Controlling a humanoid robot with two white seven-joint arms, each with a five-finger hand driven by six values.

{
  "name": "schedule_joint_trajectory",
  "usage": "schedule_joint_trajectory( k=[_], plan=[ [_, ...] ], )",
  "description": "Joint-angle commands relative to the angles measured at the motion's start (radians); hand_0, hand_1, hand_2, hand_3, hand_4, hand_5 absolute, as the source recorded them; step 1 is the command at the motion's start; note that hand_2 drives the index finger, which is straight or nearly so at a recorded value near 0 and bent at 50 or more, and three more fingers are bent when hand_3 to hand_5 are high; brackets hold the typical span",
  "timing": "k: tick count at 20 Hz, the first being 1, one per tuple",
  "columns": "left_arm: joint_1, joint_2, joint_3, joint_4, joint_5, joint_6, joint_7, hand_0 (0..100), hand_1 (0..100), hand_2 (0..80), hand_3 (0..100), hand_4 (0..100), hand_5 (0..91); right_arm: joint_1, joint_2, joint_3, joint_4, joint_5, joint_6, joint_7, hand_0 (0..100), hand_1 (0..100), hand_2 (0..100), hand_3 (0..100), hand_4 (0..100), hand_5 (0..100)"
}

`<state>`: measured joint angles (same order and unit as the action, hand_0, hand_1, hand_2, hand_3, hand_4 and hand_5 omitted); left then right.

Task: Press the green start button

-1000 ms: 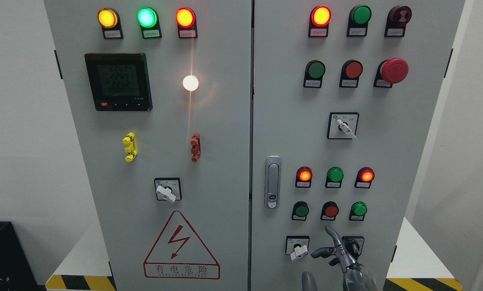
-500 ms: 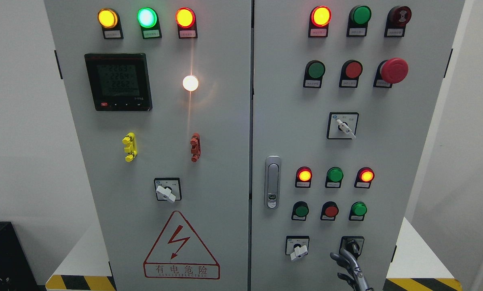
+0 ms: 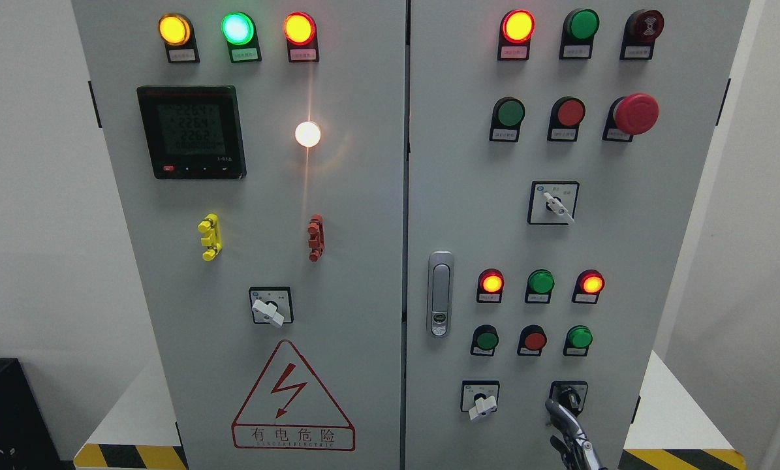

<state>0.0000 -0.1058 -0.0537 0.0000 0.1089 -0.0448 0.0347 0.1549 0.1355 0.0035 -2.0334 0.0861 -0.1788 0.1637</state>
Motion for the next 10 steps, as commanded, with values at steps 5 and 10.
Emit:
schedule_joint_trajectory(
  k=[5,10],
  plan=[
    [-0.023,0.000,0.000,-0.028,0.000,0.000,0.001,12,56,0.0,0,0,0.0,-0.011,0.001,0.023,-0.053,-0.031,0.013,0.002,0,2,0,0,0,0],
    [-0.023,0.000,0.000,-0.028,0.000,0.000,0.001,12,56,0.0,0,0,0.0,-0.011,0.001,0.024,-0.053,-0.031,0.024,0.002,0,2,0,0,0,0]
  ],
)
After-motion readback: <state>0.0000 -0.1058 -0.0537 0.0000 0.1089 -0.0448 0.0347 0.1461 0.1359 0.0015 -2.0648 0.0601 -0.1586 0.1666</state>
